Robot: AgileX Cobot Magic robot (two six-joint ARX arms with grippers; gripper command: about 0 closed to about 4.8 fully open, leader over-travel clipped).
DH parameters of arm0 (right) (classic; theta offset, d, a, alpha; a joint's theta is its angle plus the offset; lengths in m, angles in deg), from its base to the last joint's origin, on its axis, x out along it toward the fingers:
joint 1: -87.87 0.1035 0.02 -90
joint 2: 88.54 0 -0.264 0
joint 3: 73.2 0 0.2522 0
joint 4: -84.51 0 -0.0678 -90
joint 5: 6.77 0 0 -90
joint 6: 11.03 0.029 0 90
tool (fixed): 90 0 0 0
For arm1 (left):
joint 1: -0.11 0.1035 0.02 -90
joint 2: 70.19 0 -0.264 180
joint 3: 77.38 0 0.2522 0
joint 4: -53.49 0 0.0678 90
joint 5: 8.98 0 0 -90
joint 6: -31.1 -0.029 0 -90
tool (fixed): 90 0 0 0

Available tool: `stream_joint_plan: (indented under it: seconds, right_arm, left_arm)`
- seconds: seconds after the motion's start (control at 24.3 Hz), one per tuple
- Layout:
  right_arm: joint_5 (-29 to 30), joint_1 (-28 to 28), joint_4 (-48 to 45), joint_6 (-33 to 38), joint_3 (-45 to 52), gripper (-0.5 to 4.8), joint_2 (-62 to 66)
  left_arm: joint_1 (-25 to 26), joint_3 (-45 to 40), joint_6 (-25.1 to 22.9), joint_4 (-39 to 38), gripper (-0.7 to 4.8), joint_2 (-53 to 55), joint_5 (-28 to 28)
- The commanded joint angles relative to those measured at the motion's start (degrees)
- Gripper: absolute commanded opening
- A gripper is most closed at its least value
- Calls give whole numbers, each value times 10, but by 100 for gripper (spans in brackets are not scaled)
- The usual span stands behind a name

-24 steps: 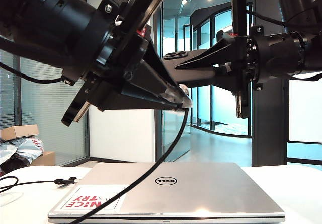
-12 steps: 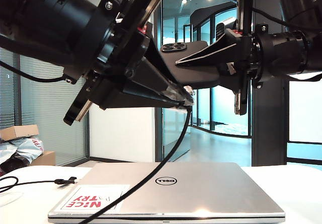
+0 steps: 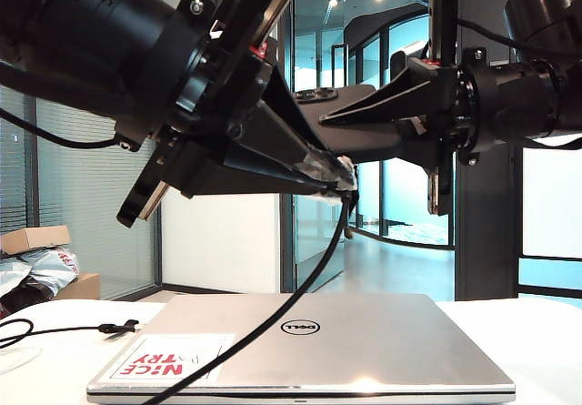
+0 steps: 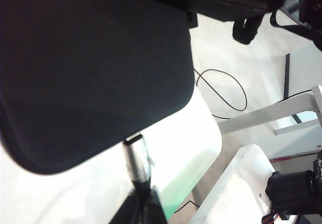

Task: Pick up the charging cable and the phone, plug the charging cable into the charging port on the phone, and finally place them back on the table.

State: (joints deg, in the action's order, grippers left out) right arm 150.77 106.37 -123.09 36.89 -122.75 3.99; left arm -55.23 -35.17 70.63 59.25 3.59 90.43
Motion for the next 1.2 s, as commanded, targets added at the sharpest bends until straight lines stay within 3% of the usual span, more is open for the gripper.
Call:
stream_joint_plan:
  seconds: [0.04,0.7,0.82,1.2]
  right_arm:
    - [27,4,-22,-3,-1,-2,-3]
    - [46,4,-9,-5,-1,-2,-3]
    - [46,4,-9,-39,-1,-1,-3]
    - [48,3,39,-39,-1,-2,-3]
  left_arm:
    - [3,4,-1,34,-7,-2,-19]
    - [12,4,-5,35,-7,-4,-19]
    - [14,4,-5,38,-7,-4,-19]
    - [14,4,-5,47,-7,-4,-19]
